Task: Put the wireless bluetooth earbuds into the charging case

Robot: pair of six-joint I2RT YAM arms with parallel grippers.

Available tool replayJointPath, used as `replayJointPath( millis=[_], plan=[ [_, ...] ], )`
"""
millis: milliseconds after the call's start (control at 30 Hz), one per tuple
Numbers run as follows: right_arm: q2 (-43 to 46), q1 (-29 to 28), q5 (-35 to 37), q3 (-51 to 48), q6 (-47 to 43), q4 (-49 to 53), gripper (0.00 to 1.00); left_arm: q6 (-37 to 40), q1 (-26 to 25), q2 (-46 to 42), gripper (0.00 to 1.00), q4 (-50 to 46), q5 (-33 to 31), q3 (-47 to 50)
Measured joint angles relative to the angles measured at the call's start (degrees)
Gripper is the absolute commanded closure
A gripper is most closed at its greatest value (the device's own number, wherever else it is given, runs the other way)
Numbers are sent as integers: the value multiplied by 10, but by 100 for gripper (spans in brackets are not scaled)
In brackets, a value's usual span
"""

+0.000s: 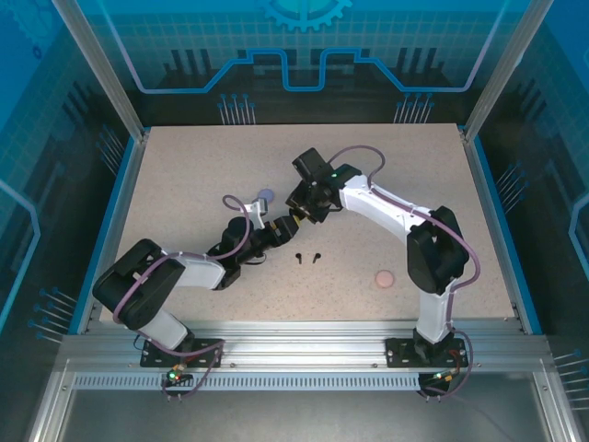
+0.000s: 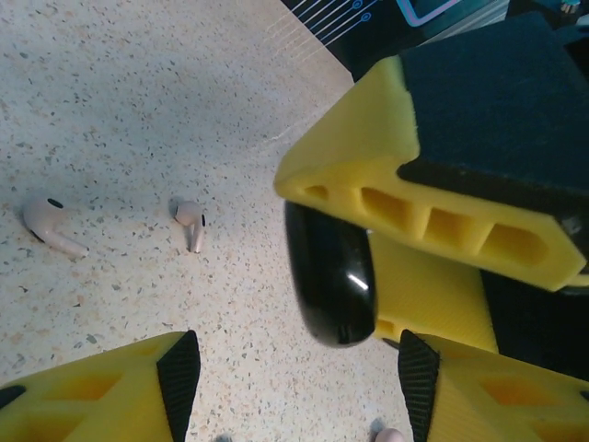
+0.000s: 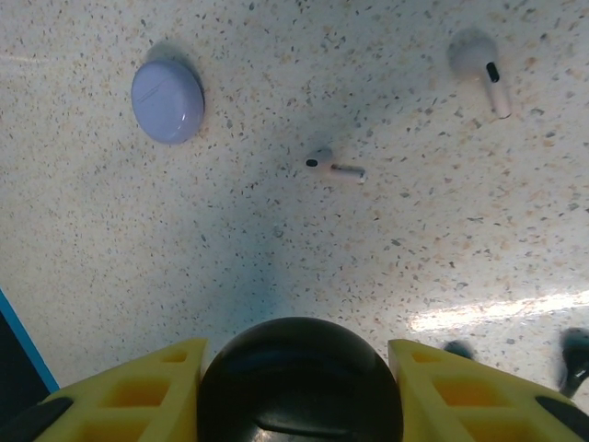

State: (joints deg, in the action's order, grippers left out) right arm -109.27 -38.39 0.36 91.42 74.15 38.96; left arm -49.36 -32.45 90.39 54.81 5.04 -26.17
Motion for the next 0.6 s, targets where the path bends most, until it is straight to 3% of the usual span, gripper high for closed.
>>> replayJointPath(
  millis=[433, 600],
  plan=[
    [-3, -7, 0, 2, 3, 1, 61, -1, 0, 17, 50, 14, -35, -11],
    [-4, -7, 0, 2, 5, -1, 61, -2, -1, 25, 51, 24, -38, -14]
  ],
)
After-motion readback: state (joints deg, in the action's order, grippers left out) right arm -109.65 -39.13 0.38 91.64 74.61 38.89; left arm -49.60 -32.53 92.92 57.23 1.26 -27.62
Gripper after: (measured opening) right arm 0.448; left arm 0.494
